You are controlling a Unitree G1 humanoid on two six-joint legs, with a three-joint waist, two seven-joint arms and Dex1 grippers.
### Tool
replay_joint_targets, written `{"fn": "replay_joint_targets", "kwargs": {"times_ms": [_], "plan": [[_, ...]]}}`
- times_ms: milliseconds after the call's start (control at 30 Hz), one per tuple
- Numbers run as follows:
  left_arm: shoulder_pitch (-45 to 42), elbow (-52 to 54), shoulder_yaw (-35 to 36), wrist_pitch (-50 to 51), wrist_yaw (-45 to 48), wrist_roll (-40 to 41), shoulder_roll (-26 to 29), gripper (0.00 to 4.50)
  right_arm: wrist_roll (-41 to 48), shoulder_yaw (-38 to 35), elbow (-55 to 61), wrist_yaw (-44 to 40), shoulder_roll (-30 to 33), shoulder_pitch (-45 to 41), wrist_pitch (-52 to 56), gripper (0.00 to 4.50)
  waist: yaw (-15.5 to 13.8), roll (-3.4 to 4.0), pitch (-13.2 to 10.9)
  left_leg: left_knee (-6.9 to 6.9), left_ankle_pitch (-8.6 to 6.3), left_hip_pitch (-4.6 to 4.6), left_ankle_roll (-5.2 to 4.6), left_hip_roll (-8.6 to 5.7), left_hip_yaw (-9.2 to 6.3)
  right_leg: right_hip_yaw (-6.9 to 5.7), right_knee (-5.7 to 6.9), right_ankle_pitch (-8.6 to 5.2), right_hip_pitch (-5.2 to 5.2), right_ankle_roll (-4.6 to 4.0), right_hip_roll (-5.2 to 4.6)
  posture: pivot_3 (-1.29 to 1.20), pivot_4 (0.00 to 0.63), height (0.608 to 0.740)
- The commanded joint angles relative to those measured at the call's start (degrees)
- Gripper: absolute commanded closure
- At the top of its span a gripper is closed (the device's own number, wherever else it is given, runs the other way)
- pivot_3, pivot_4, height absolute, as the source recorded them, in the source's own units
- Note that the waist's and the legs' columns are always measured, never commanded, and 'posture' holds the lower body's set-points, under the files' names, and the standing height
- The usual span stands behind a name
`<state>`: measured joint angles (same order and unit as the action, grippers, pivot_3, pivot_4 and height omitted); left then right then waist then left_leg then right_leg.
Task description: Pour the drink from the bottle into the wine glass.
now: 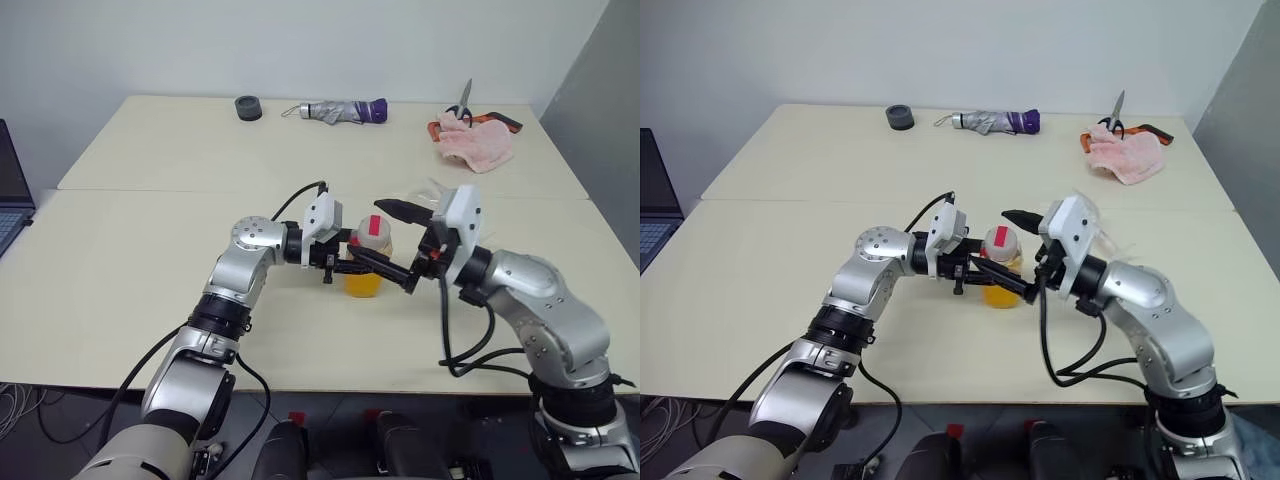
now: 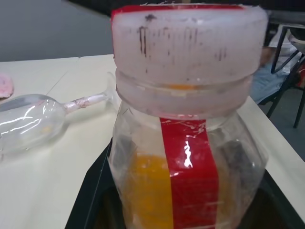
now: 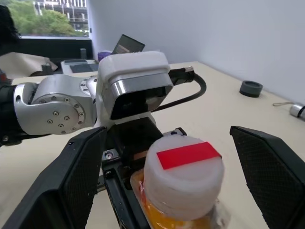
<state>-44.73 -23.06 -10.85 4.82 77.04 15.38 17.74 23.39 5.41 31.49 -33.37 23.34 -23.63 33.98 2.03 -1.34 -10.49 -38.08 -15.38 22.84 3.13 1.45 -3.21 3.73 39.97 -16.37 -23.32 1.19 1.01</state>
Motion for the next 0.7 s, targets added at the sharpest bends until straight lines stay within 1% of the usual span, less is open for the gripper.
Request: {"fn": "replay_joint_targets", "kwargs": {"times_ms": [33,333,700], "plan": [[-1.9,0.3,1.2,-0.8,0.5,1.4,-0.4,2.70,-1.9,-0.4,1.5,3.2,-1.2,-0.5,-2.0,0.11,-0.1,0.00,0.0,0.00,0.00,0.00,0.00,-0.01,0.00,0.00,0.00,0.00,0.00,0.00,0.00,0.00,0.150,0.740],[-2.6,-1.0,1.3,-1.6,0.8,1.3,-0.6,2.70,-3.0,-1.8,0.5,4.5,-0.8,0.7,-2.7,0.11,-0.1,0.00,0.0,0.01,0.00,0.03,-0.01,-0.01,0.00,0.00,-0.04,0.00,0.00,-0.01,-0.01,0.00,0.150,0.740],[-2.8,-1.8,1.6,-1.9,1.0,1.2,-0.1,2.70,-2.0,-4.5,1.6,4.0,2.0,2.7,-2.1,0.11,-0.1,0.00,0.0,0.01,-0.01,0.03,-0.01,-0.02,0.01,0.00,-0.04,0.00,0.00,0.00,-0.01,0.00,0.150,0.740]]}}
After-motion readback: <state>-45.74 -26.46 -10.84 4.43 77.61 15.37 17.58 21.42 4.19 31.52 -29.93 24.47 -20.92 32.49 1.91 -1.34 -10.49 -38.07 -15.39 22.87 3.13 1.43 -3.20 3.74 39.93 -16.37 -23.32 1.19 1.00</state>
